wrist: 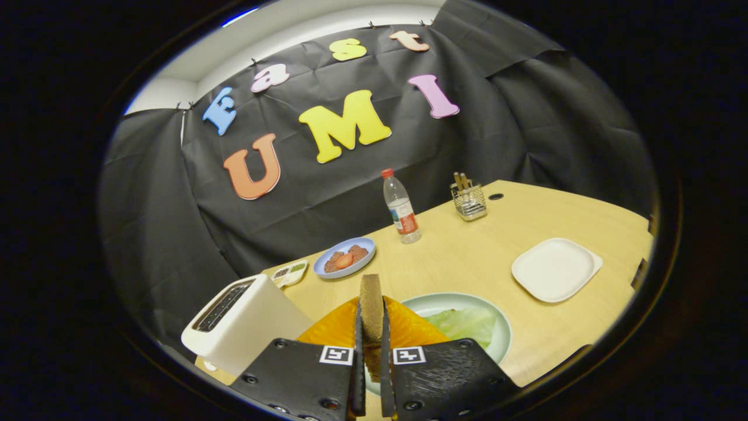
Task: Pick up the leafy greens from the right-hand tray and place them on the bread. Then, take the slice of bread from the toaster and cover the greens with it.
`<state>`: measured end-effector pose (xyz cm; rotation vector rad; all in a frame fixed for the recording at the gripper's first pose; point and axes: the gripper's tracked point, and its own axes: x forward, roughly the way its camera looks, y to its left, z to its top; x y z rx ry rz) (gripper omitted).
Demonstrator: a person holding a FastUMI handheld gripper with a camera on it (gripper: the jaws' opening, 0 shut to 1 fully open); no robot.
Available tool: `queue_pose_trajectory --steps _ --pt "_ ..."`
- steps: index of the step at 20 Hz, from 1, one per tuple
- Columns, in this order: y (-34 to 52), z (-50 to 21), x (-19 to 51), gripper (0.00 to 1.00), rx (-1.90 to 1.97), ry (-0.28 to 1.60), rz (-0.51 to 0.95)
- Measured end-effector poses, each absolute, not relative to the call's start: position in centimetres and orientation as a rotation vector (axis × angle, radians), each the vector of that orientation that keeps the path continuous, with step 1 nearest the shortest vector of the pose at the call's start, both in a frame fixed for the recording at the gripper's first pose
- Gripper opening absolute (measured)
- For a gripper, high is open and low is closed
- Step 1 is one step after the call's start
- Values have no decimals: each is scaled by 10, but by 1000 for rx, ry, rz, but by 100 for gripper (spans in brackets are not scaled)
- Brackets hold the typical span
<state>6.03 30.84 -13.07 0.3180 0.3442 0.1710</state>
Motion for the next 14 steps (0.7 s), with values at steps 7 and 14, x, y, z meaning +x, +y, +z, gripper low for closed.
queue_pose_trajectory --steps 7,14 --pt "283 -140 60 19 264 353 118" --pt "243 -126 59 55 250 293 34"
